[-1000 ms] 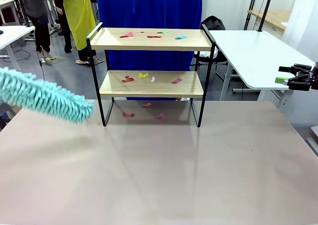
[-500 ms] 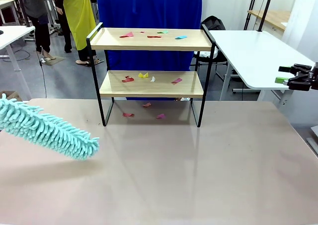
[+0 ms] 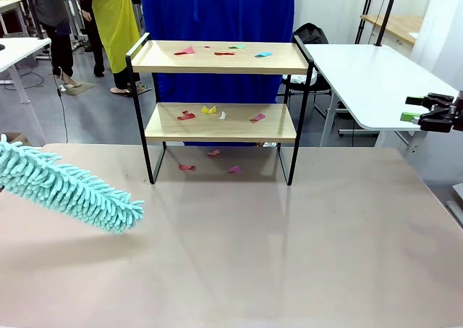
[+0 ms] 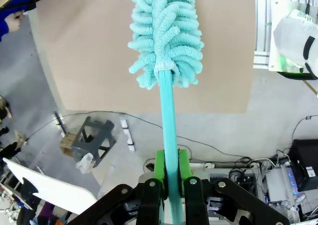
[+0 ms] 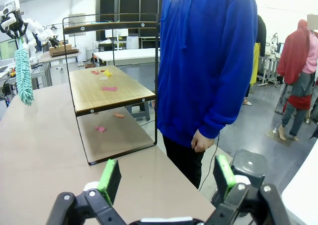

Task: Clean the shelf.
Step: Clean the specific section of the Shelf indicated by the human with the Duster.

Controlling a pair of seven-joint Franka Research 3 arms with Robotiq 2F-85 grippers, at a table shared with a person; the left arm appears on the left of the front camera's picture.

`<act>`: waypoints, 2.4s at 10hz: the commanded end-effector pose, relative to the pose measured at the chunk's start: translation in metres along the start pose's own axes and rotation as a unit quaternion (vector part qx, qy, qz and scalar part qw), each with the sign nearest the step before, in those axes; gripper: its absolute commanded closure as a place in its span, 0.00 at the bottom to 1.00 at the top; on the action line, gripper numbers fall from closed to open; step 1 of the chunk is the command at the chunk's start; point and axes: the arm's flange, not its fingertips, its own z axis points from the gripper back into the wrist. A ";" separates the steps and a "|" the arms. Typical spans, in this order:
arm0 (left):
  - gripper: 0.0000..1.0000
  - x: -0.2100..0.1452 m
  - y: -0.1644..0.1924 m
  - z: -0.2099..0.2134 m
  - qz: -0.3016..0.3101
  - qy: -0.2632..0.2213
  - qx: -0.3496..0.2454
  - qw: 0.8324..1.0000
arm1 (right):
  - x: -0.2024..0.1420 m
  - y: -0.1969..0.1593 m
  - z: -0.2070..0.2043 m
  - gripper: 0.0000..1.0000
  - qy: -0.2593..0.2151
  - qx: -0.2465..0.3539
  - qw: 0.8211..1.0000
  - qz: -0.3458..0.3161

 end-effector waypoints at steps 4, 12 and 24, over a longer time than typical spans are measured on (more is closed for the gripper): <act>0.87 -0.004 -0.001 0.003 -0.006 0.000 -0.002 1.000 | 0.003 0.001 -0.001 0.00 -0.002 0.000 1.000 0.002; 0.87 -0.004 -0.001 0.003 -0.006 0.000 -0.002 1.000 | 0.003 0.001 -0.001 0.00 -0.002 0.000 1.000 0.002; 0.87 -0.025 -0.040 0.107 0.134 -0.128 -0.029 0.982 | 0.003 0.001 -0.001 0.00 -0.002 0.000 1.000 0.002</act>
